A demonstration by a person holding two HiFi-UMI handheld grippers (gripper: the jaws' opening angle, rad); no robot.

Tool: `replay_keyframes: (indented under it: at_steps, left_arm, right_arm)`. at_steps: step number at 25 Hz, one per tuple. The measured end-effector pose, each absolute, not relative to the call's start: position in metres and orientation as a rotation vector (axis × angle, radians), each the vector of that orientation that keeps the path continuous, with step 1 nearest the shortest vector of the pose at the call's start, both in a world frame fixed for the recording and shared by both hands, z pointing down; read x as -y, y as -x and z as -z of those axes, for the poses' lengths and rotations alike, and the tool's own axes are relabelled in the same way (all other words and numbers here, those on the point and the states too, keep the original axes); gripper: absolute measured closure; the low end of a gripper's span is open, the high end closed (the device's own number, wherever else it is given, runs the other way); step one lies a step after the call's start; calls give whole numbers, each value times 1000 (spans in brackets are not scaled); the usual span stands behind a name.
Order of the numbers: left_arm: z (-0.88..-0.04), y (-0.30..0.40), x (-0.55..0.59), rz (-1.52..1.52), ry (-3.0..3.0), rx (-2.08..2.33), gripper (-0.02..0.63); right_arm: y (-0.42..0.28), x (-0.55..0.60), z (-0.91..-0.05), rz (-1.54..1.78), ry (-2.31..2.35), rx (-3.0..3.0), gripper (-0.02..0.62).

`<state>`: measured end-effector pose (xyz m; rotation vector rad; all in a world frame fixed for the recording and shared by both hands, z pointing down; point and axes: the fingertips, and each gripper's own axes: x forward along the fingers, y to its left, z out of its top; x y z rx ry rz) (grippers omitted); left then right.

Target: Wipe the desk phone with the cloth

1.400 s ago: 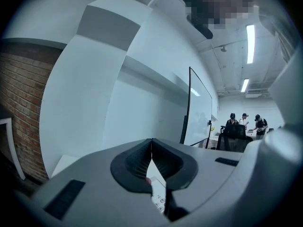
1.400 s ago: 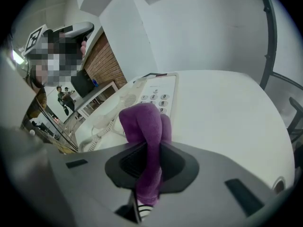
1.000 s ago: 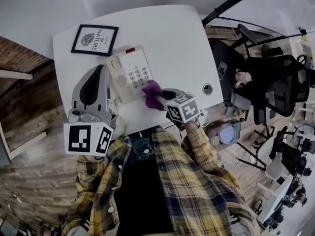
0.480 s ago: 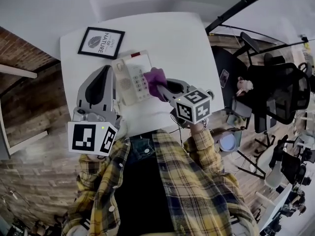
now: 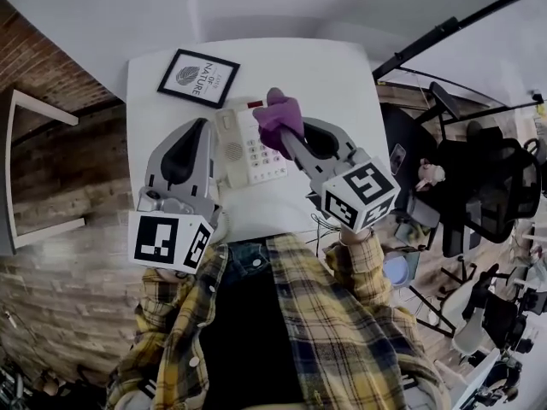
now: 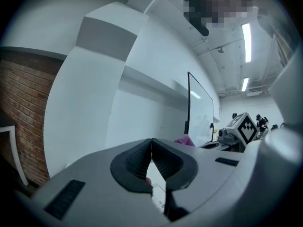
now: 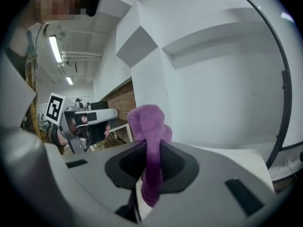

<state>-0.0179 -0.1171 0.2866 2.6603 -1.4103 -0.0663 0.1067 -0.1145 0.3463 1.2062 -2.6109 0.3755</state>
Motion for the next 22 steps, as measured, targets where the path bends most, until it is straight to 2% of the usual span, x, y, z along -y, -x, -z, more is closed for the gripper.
replay_keyframes:
  at_steps: [7,22]
  left_arm:
    - [-283,28,112,59,-2653,1457,591]
    - [-282,43,105,71,-2621,1509,591]
  right_arm:
    - [-79,112,-309,-247,-1139,2723,532]
    - [-52,98,-303,-211,-1037,2778,532]
